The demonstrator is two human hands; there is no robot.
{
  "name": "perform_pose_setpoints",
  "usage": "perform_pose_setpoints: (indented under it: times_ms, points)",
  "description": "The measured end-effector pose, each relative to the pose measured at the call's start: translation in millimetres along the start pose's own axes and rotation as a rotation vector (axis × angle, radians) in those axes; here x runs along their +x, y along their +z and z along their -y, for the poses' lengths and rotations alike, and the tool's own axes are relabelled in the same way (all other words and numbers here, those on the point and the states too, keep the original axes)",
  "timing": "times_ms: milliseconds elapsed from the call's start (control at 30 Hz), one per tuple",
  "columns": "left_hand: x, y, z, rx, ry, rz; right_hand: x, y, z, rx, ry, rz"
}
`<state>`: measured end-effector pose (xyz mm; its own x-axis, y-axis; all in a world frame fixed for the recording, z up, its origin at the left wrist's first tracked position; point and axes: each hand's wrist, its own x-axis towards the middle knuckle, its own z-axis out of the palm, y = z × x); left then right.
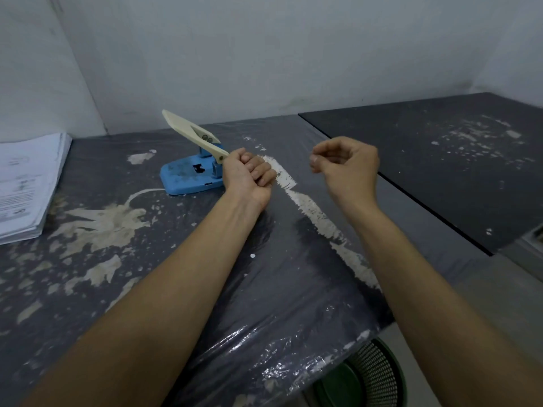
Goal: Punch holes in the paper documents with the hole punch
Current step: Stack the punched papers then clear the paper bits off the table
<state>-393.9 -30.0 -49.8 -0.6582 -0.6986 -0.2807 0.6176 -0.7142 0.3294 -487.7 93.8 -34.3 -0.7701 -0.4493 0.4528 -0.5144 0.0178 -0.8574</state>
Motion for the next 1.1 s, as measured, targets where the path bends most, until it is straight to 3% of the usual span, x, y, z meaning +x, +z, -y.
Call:
perform_pose_setpoints:
  times_ms: [133,233,400,600,867,1100]
  points:
    - [-10.6,3.4,-3.3,0.04,-0.013,0.027,-10.2,-10.1,-15.3,-0.089,0.066,0.07]
    - [-26.2,0.3,-6.9,0.092,-0.013,0.028,-30.5,-8.4,-21.1,-0.252,0.056,0.24]
    - [-54.0,-15.8,-20.5,0.166,0.039,0.024,-74.0,6.5,-4.4,-0.445,-0.089,0.421]
    - [-93.5,-52.3,-40.5,0.157,0.085,-0.003,-116.1,11.3,19.7,-0.422,-0.194,0.55]
    - [-131.1,-76.9,-35.8,0.138,0.161,0.018,-150.6,7.0,19.0,-0.454,-0.353,0.378]
    - [-136.7,-81.1,-35.1,0.153,0.173,0.089,-145.8,12.3,25.4,-0.543,-0.294,0.398]
